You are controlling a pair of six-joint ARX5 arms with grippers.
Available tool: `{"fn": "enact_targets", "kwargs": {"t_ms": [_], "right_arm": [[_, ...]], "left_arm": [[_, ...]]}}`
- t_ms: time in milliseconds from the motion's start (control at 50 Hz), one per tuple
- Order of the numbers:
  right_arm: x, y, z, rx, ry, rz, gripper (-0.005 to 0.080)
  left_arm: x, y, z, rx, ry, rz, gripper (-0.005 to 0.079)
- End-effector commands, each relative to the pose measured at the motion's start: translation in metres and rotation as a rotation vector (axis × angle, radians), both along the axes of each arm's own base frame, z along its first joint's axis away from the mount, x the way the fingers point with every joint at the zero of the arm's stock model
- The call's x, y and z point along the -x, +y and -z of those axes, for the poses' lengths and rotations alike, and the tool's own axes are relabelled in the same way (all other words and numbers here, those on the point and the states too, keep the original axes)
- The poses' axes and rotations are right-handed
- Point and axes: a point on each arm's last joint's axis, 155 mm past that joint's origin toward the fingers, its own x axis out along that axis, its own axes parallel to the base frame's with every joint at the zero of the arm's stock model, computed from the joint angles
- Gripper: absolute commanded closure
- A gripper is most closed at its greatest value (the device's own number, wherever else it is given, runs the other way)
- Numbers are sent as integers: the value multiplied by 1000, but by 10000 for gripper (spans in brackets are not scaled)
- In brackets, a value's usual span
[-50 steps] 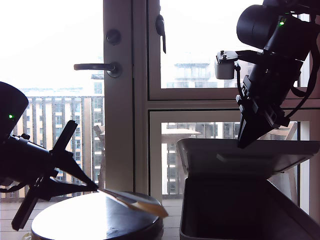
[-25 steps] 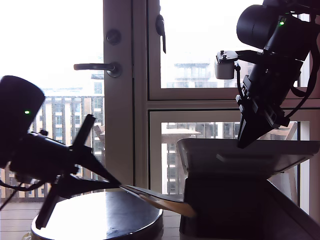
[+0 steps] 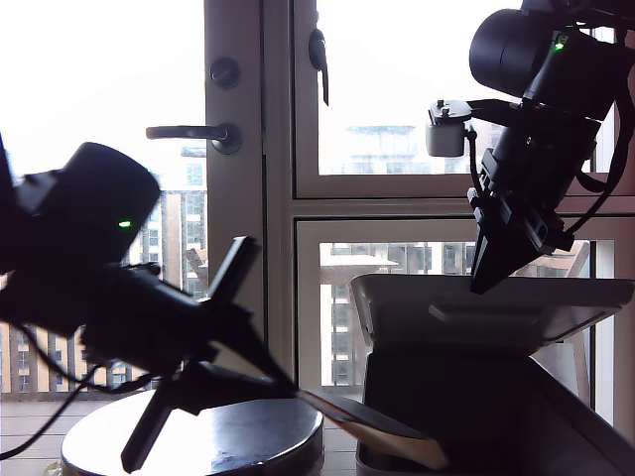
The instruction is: First open the recycling bin's lid, then pick the cardboard sleeve and place it inside the bin before closing the lid
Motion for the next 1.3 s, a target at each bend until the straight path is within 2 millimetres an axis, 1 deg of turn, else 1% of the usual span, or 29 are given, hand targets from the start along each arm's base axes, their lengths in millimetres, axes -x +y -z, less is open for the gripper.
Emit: {"fn": "enact_targets", "kwargs": {"t_ms": [0, 140, 380, 500, 640, 740, 800, 820, 840, 880, 940, 960, 1000, 1120, 1280], "right_arm": [[-7, 9, -17, -30, -51, -10, 765], [-7, 9, -17, -30, -52, -10, 765], [-8, 9, -17, -31, -52, -10, 765], [-8, 9, -17, -31, -53, -10, 765], [-8, 9, -17, -31, -52, -10, 765], [-8, 9, -17, -31, -52, -10, 765], [-8, 9, -17, -31, -53, -10, 765], [-8, 9, -18, -31, -53, -10, 765], [-8, 9, -18, -31, -55, -10, 765], [-8, 9, -18, -32, -55, -10, 765], [-8, 10, -18, -32, -56, -10, 765], [-8, 10, -18, -33, -56, -10, 765], [-8, 9, -18, -32, -56, -10, 765], [-8, 10, -18, -33, -57, -10, 765], [-9, 10, -18, -33, -57, -9, 765]], "left_arm": [[-12, -12, -15, 13, -39, 2, 766], [-20, -21, -20, -12, -37, 17, 766], [-28, -24, -17, -70, -9, -27, 766], [-28, -25, -14, -82, -9, -50, 766], [-24, -32, -7, -77, 19, -47, 766], [-22, -38, -6, -69, 28, -42, 766], [-24, -44, -11, -60, 17, -35, 762], [-25, -46, -12, -56, 13, -31, 747], [-26, -48, -15, -54, 5, -23, 714], [-28, -52, -19, -52, -19, -6, 605], [-29, -59, -27, -46, -60, 36, 403], [-28, -62, -29, -39, -65, 51, 356], [-28, -66, -34, -29, -78, 77, 291], [-30, -70, -40, -20, -87, 86, 285], [-27, -70, -37, -26, -68, 98, 299]]}}
